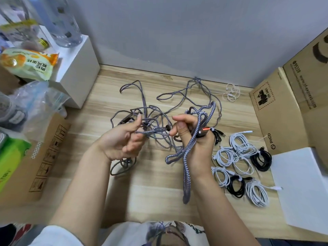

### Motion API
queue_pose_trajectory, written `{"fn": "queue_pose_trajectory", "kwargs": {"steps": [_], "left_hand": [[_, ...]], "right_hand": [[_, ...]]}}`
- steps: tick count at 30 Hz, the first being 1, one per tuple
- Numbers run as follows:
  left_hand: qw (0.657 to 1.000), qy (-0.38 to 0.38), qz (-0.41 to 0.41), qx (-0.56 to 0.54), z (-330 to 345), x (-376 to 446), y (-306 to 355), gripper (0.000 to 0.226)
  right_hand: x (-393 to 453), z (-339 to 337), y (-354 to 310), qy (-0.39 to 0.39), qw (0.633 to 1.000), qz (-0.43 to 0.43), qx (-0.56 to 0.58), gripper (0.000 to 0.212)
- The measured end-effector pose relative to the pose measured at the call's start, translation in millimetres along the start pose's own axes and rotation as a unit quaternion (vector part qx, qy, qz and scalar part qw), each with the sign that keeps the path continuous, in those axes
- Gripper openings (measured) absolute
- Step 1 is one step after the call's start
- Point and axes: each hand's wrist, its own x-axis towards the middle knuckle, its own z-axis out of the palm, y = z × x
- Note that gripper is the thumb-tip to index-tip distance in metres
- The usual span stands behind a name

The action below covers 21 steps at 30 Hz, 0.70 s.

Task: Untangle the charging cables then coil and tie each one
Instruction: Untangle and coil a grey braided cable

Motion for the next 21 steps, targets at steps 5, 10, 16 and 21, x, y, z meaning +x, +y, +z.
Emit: {"fn": "queue_pose_trajectory", "kwargs": {"steps": [5, 10, 16, 21], "left_hand": [[0.955, -0.145, 0.109, -0.234, -9, -10, -6, 0.049], [0.89, -0.003, 0.216, -0.4, -26, -14, 10, 0.024], [0.802, 0.167, 0.255, -0.515, -65, -21, 3, 0.019], [0.826, 0.067, 0.305, -0.47, -76, -19, 4, 0.035]], "right_hand": [[15, -18, 9, 0.077, 0.997, 0.005, -0.005, 0.028], [9, -14, 17, 0.043, 0.998, 0.035, -0.004, 0.022], [13, -29, 0, 0.103, 0.994, 0.022, 0.022, 0.023], [14, -26, -8, 0.091, 0.995, 0.021, 0.039, 0.019]]}}
